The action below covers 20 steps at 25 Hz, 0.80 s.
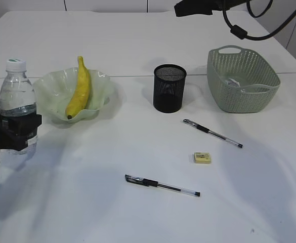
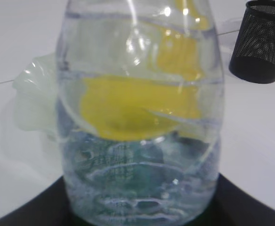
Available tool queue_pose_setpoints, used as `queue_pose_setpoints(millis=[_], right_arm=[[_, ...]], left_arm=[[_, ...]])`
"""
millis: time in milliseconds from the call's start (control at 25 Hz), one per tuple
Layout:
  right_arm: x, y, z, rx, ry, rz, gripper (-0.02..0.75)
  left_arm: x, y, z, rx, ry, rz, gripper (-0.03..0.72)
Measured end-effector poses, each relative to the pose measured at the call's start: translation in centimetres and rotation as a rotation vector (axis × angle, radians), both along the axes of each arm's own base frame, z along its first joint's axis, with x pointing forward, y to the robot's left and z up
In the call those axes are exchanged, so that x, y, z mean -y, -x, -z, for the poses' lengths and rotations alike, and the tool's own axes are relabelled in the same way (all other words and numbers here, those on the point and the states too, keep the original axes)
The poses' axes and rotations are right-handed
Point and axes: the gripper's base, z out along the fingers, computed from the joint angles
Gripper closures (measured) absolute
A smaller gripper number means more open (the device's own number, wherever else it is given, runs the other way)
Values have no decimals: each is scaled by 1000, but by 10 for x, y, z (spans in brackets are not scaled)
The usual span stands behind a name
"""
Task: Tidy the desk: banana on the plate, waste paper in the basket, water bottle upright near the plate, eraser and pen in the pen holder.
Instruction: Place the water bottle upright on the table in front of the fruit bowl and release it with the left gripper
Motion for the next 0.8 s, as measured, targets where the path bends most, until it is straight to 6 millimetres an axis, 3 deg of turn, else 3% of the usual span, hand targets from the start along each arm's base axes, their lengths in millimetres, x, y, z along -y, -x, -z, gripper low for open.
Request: queue_pose_setpoints(millis=[520,800], right_arm=[[0,0,0,10,5,-6,151],[0,0,0,13,7,-7,152]], left_arm=[[-14,-6,-2,13,33,-173,310],[-18,-23,-14,80,31,-204,310]])
